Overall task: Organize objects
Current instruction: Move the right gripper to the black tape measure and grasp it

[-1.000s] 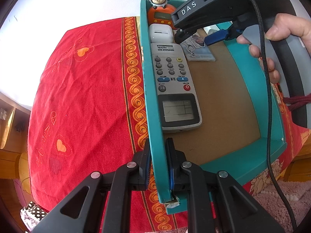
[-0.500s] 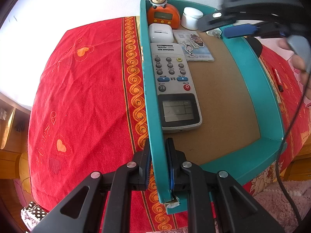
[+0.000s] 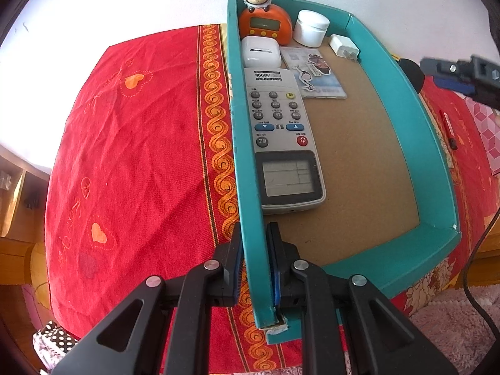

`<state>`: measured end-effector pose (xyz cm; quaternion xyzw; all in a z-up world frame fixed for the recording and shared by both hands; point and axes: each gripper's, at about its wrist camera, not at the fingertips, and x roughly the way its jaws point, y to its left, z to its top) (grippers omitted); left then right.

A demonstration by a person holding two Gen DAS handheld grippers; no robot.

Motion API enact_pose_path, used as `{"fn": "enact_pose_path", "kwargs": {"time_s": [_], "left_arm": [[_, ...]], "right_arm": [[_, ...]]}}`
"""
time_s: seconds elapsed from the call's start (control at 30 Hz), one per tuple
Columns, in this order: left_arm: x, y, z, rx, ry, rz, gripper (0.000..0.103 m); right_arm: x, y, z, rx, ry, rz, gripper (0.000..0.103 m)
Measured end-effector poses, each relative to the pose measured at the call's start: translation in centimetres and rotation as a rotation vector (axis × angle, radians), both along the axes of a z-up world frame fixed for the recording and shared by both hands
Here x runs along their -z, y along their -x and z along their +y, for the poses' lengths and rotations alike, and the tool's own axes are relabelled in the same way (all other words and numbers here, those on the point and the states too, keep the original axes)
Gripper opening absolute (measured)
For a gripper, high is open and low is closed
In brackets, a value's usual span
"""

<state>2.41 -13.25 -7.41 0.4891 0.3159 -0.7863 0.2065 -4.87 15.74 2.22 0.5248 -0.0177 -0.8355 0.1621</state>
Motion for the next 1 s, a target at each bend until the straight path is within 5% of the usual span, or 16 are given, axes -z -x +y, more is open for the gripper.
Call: {"fn": "enact_pose_path", "kwargs": {"time_s": [0.2, 0.5, 1.0], "left_arm": [[-0.1, 0.6, 0.0, -0.012, 0.013, -0.009, 0.013], [0.0, 0.2, 0.6, -0.037, 0.017, -0.013, 0.013], [-0.4, -0.6, 1.3, -0.053, 0.025, -0.013, 0.013]], "right_arm": [[3.6, 1.6, 3.5, 0.112, 0.026, -0.045, 0.066], [4.4, 3.5, 5.1, 0.207, 0.139, -0.018, 0.078], [5.7, 4.8, 4.5, 0.244, 0.063, -0.031, 0.078]]}}
